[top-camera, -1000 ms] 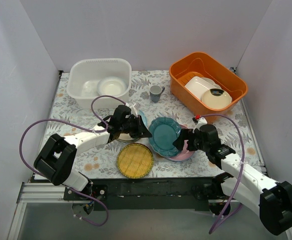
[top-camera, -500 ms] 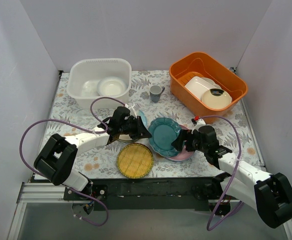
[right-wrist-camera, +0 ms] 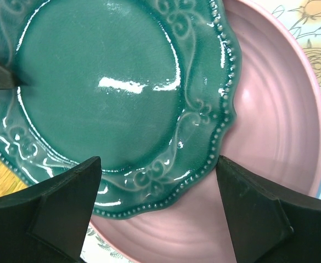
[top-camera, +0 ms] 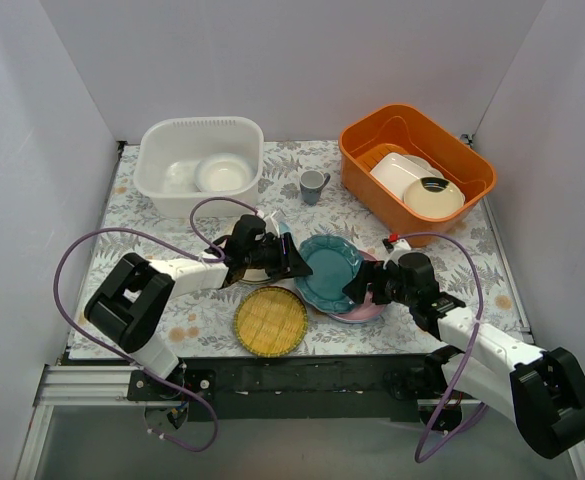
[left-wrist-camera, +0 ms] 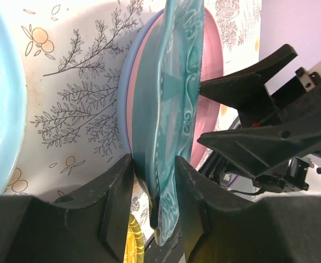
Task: Place the plates into the plastic bin on the countertop
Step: Pick up the plate at the center of the board.
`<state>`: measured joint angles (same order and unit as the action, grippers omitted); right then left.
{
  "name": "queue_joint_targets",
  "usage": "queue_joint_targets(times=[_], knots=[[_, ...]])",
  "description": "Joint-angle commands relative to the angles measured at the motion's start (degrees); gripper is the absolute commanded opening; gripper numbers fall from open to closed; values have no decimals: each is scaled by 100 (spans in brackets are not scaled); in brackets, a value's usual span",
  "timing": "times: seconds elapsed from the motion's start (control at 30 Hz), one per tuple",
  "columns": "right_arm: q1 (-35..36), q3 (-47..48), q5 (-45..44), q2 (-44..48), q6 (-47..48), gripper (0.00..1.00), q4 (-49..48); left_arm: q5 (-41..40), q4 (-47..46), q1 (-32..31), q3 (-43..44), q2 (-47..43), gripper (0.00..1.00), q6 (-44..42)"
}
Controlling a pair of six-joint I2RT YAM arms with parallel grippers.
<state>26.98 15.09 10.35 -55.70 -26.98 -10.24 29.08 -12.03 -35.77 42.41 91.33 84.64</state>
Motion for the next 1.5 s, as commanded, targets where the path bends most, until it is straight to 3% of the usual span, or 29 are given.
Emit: queue_joint_targets(times=[0.0, 0.13, 0.17, 0.47, 0.87, 1.47], knots=[[26, -59, 345, 156, 9, 92, -189, 81, -125, -18, 65, -1, 33, -44], [26, -50, 345, 226, 18, 92, -145, 19, -62, -18, 74, -1, 14, -97], [26, -50, 345, 235, 18, 92, -119, -16, -54, -18, 83, -10, 0, -97], [26, 37, 292, 613, 17, 95, -57, -465, 359, -27, 153, -344, 0, -202], [26, 213, 249, 789, 158, 98, 224, -403, 192, -18, 250, -238, 0, -194], [18, 407, 55, 1721, 97, 98, 558, -465, 456, 0, 953, -1056, 0, -308]])
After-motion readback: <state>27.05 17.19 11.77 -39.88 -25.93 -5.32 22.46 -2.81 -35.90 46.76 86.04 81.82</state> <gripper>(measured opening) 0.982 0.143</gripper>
